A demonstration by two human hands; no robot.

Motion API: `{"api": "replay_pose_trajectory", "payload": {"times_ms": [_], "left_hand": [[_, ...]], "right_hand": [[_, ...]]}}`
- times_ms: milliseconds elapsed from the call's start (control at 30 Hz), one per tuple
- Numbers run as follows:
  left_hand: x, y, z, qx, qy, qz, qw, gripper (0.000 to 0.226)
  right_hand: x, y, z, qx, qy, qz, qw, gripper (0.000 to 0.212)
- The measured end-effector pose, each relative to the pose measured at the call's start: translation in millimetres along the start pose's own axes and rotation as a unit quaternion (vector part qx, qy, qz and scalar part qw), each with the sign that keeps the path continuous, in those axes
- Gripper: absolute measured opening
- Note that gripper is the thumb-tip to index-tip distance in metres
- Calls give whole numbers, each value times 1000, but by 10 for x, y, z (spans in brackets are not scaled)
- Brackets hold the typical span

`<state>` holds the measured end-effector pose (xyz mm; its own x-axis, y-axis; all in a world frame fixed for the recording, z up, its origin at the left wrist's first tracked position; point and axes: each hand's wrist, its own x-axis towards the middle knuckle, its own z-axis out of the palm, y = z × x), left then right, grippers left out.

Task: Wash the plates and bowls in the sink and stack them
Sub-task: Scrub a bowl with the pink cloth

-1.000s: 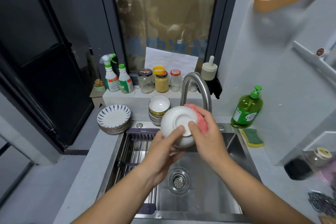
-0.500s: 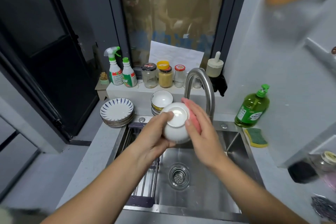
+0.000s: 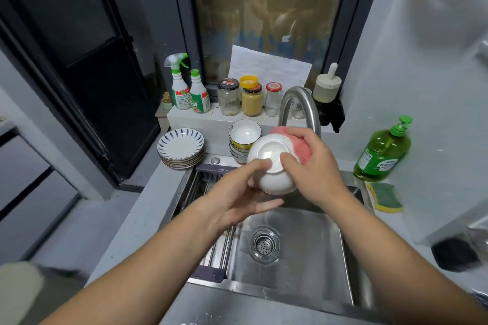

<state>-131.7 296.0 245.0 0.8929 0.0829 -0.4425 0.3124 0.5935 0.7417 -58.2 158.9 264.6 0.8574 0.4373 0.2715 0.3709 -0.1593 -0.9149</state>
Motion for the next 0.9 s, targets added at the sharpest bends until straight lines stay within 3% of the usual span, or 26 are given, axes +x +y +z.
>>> {"api": "replay_pose_trajectory", "payload": {"times_ms": [133,233,333,433,500,633,733,800,900], "left_hand": [[-41,195,-155,146,-57,-7,988,53],[-40,172,-213,93,-59,21,994,60],[-41,115,-215,3,-7,56,998,54],[6,82,-308,-85,38,93,991,40],[52,73,-424,-91,63,116,987,47],[192,80,-663,8,92,157,983,62],[352,113,-871,134,96,193,967,72],[477,188,-995,156,75,182,968,70],[729,392,-1112,105,31,97,989,58]], "right_hand": [[28,-32,-96,-41,-108,-20,993,46],[3,-3,-16,-42,-109,-65,991,47],[-68,73,190,-29,-47,-88,995,49],[-214,225,468,22,-49,-45,998,61],[-257,319,636,81,-54,14,995,63],[-31,401,850,258,-26,188,947,40],[203,482,929,320,-20,237,917,37],[368,569,1010,325,-9,252,912,41],[593,711,1137,306,22,250,918,46]]}}
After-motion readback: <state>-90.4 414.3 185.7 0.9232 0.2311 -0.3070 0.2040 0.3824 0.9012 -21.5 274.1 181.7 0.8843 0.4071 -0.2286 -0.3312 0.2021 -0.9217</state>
